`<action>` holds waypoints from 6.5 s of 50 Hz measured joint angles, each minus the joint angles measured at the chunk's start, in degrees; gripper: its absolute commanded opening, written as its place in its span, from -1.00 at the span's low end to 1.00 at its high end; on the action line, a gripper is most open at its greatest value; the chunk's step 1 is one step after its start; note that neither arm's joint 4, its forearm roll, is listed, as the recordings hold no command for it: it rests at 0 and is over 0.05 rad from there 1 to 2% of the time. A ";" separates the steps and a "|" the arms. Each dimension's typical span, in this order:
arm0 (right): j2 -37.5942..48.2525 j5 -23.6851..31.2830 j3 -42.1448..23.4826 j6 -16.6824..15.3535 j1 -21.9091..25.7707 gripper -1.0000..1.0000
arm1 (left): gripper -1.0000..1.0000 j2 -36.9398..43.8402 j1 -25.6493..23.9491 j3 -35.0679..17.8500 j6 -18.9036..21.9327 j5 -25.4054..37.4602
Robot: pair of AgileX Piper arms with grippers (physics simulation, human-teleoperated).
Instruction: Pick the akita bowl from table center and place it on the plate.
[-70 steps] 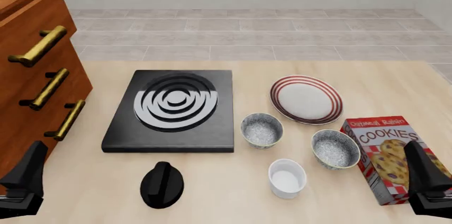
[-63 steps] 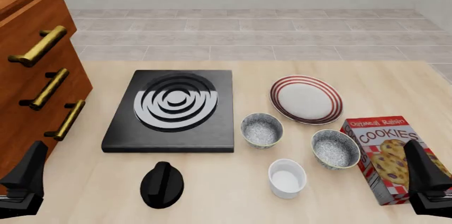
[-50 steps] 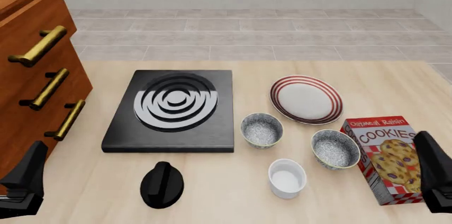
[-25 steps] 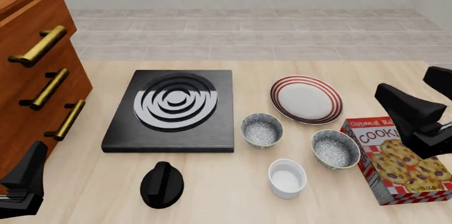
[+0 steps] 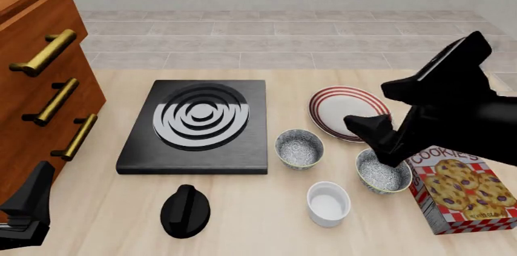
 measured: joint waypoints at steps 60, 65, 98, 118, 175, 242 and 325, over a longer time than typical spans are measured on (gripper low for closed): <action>39.16 1.39 -9.83 -27.70 -0.46 1.00 | 1.00 0.00 0.00 0.00 0.00 0.00; 40.62 1.12 -10.18 -29.10 -1.16 1.00 | 1.00 0.00 0.00 0.00 0.00 0.00; 50.13 0.28 -14.91 -24.99 2.48 1.00 | 1.00 0.00 0.00 0.00 0.00 0.00; 54.96 -1.48 -16.16 -22.58 1.70 1.00 | 1.00 0.00 0.00 0.00 0.00 0.00; 41.03 7.35 -20.79 -27.34 -7.91 -1.00 | 1.00 0.00 0.00 0.00 0.00 0.00; 54.64 -9.82 -23.85 -10.80 -16.86 -1.00 | 1.00 0.00 0.00 0.00 0.00 0.00; 55.55 -9.10 -21.56 -8.07 -17.28 1.00 | 1.00 0.00 0.00 0.00 0.00 0.00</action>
